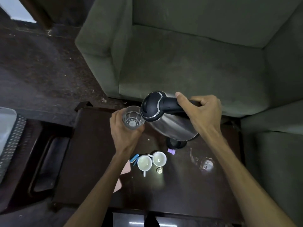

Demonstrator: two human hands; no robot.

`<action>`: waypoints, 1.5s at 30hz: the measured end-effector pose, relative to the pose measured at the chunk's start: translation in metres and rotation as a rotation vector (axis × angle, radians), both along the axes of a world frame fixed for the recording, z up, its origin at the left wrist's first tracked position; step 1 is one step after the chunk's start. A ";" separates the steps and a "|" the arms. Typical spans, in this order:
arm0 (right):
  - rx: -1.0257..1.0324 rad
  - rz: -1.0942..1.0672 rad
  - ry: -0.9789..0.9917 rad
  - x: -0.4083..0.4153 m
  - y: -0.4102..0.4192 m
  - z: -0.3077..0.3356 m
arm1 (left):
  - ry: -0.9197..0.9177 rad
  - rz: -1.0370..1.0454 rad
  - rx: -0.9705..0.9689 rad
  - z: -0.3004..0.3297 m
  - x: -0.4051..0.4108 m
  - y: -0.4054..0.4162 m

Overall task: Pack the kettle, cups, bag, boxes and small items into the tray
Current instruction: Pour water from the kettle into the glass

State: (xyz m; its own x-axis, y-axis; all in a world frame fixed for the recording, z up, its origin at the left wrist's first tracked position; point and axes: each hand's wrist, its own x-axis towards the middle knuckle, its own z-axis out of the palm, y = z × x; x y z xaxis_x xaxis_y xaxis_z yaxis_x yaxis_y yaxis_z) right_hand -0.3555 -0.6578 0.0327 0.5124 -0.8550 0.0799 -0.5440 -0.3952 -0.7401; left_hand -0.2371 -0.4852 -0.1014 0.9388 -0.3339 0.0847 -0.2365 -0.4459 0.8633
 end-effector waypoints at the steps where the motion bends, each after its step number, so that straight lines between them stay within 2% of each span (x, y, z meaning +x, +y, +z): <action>1: -0.022 0.008 0.032 -0.004 -0.003 0.000 | 0.001 -0.019 0.012 -0.003 -0.006 -0.003; 8: -0.172 0.048 0.246 -0.025 -0.014 -0.008 | 0.000 -0.107 0.104 -0.024 -0.039 -0.022; 18: -0.298 0.180 0.393 -0.025 -0.021 -0.009 | 0.005 -0.130 0.125 -0.042 -0.062 -0.027; 27: -0.383 0.228 0.459 -0.014 -0.021 -0.010 | 0.017 -0.127 0.110 -0.050 -0.069 -0.031; 45: -0.380 0.259 0.507 -0.013 -0.022 -0.015 | 0.026 -0.111 0.140 -0.064 -0.070 -0.029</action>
State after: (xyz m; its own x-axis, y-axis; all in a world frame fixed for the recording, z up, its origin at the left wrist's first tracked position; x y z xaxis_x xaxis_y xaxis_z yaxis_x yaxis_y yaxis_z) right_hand -0.3689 -0.6798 0.0180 0.7496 -0.6603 0.0460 -0.6402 -0.7410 -0.2029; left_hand -0.3070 -0.5145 -0.1649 0.8966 -0.4429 0.0062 -0.2695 -0.5345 0.8011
